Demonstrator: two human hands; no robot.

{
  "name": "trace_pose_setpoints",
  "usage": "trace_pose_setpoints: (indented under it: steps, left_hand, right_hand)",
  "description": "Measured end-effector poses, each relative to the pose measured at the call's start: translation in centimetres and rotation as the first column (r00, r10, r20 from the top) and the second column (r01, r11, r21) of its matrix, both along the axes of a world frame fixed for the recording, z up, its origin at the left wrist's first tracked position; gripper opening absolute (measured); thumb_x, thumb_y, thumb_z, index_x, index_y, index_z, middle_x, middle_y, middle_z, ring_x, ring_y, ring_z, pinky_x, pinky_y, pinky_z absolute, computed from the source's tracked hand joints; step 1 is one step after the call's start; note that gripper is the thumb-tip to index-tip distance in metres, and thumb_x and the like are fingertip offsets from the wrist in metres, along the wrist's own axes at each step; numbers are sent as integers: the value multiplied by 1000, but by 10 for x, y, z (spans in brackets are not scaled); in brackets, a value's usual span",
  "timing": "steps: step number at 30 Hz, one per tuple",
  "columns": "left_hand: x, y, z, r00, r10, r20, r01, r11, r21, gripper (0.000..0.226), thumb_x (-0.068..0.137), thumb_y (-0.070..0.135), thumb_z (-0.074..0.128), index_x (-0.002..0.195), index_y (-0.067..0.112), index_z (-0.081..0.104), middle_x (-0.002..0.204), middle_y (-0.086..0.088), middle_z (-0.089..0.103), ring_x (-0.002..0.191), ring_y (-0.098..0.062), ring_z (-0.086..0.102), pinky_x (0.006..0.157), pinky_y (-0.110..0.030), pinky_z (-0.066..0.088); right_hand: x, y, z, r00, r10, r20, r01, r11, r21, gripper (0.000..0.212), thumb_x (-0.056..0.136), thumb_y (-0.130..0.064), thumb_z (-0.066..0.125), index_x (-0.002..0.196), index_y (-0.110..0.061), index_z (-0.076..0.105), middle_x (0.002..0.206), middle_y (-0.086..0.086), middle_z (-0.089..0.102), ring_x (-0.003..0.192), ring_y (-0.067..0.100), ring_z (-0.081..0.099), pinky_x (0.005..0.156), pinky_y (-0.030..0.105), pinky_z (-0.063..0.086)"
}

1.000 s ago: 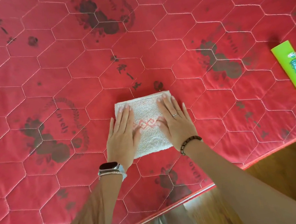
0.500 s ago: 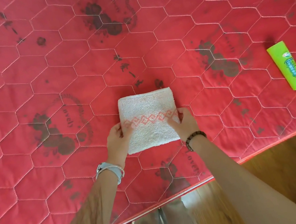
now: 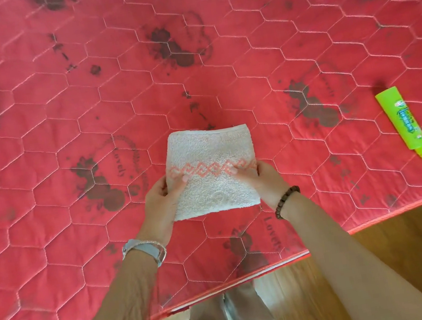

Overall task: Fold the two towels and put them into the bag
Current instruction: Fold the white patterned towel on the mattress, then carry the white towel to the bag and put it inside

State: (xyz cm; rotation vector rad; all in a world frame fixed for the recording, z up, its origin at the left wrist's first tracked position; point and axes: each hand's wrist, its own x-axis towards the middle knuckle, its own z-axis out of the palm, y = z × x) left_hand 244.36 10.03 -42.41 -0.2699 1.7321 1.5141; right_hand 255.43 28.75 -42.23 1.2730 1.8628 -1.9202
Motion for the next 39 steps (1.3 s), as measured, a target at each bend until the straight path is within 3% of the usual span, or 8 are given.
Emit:
trace_pose_setpoints:
  steps: [4,9,16,20,24,27,33,39]
  left_hand:
    - [-5,-20,60,999,24,-41,-23,999,30,46,76,41,76,115,17,69,113,-3,75,108,-22,71,98,-47,54]
    - [-4,-48,151,996,29,-84,-20,995,99,29,90,29,65,116,16,66,110,0,76,105,-20,72,88,-37,57]
    - [11,-81,253,985,105,-138,-73,973,219,74,66,54,84,123,12,63,119,-8,73,111,-27,69,95,-48,53]
    - [26,-92,297,975,182,-129,-140,949,282,49,85,33,66,125,6,61,115,-9,74,107,-28,71,87,-42,60]
    - [38,-110,334,967,209,-149,-154,937,314,49,89,31,60,129,4,58,119,-12,72,109,-28,70,90,-44,59]
    - [43,-127,356,955,241,-171,-176,928,328,41,93,29,59,126,5,60,119,-11,72,108,-27,70,90,-41,59]
    - [60,-177,384,927,325,-190,-255,913,319,43,91,33,60,124,4,60,115,-11,74,105,-29,71,87,-41,60]
    - [75,-242,399,872,457,-175,-394,868,303,39,95,30,60,122,3,61,115,-15,73,106,-33,70,92,-46,56]
  right_hand:
    - [-11,-12,60,997,34,-76,-37,999,-37,19,86,-36,69,91,-23,56,94,-8,63,89,4,58,73,18,41]
    - [-18,-33,149,980,61,-189,-72,996,-50,17,81,-38,72,69,-40,61,105,-7,71,109,6,63,85,18,41]
    - [-10,-61,249,957,112,-268,-112,994,16,22,87,-37,67,103,-22,68,104,-7,72,99,0,65,87,23,50]
    - [-6,-77,300,944,148,-293,-134,989,68,31,86,-43,65,101,-15,68,93,-9,68,82,-4,61,75,16,41]
    - [-1,-95,343,930,161,-329,-157,987,39,15,90,-38,62,94,-24,63,105,-15,64,100,-9,56,78,9,36]
    - [-1,-111,367,918,203,-340,-200,979,45,36,90,-43,60,118,-20,59,119,-18,58,107,-10,51,81,7,33]
    - [-6,-149,394,889,317,-330,-315,947,60,33,91,-45,56,115,-23,58,116,-23,54,107,-10,47,98,21,26]
    - [-15,-213,415,826,491,-276,-449,870,204,31,93,-43,54,69,-28,42,65,-13,36,57,-2,39,79,20,41]
